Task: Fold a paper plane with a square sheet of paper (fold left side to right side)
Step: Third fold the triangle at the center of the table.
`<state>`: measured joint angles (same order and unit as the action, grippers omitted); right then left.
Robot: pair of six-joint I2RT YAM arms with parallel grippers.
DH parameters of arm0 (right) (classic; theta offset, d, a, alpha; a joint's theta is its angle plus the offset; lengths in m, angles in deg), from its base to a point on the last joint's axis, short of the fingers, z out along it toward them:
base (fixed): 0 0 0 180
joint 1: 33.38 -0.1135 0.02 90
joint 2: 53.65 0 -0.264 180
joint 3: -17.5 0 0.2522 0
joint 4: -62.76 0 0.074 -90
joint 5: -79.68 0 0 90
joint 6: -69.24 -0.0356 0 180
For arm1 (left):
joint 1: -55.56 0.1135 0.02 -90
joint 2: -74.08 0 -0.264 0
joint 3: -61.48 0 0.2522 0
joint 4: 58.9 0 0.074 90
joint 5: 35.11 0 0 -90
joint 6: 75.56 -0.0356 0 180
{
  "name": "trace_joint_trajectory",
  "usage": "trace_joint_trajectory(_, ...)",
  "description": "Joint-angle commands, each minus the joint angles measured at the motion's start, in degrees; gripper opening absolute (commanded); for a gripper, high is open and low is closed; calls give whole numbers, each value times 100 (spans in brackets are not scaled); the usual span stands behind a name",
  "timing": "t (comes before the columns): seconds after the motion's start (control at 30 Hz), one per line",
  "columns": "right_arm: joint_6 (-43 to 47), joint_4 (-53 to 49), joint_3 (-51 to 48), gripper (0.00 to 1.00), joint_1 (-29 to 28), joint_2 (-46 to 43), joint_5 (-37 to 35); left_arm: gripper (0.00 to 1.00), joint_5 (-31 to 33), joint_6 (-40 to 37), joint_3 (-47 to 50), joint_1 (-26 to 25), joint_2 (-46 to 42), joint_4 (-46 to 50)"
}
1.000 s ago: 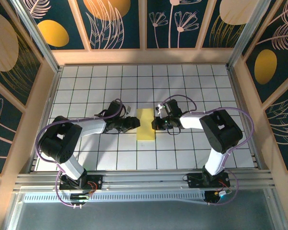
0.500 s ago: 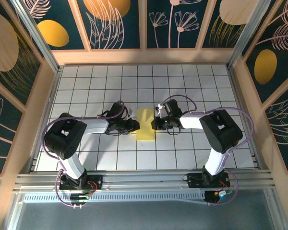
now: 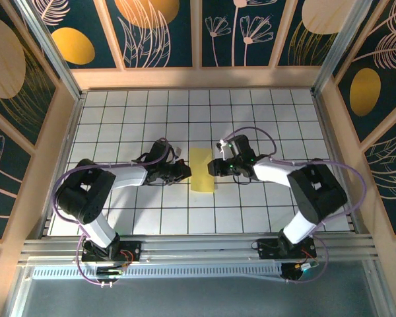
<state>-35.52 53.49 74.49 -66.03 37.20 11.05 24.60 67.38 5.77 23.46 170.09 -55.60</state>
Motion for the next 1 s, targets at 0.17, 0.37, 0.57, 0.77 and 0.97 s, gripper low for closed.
trace_joint_trajectory(0.17,823,124,-797,55,-1580,-1275,-2197,0,-207,624,178,-68,-280,-283)
trace_joint_trajectory(0.37,1017,261,-1107,60,-2822,-1271,-3573,0,-190,627,174,-77,-284,-237)
trace_joint_trajectory(0.57,1275,286,-910,66,-3261,-663,-4308,0,-184,588,132,-77,-252,-185)
trace_joint_trajectory(0.77,1626,578,-543,66,-3266,-195,-4541,0,-147,541,120,-80,-284,-93)
trace_joint_trajectory(0.97,1850,759,-274,58,-3260,77,-4606,0,-134,516,124,-86,-302,-45)
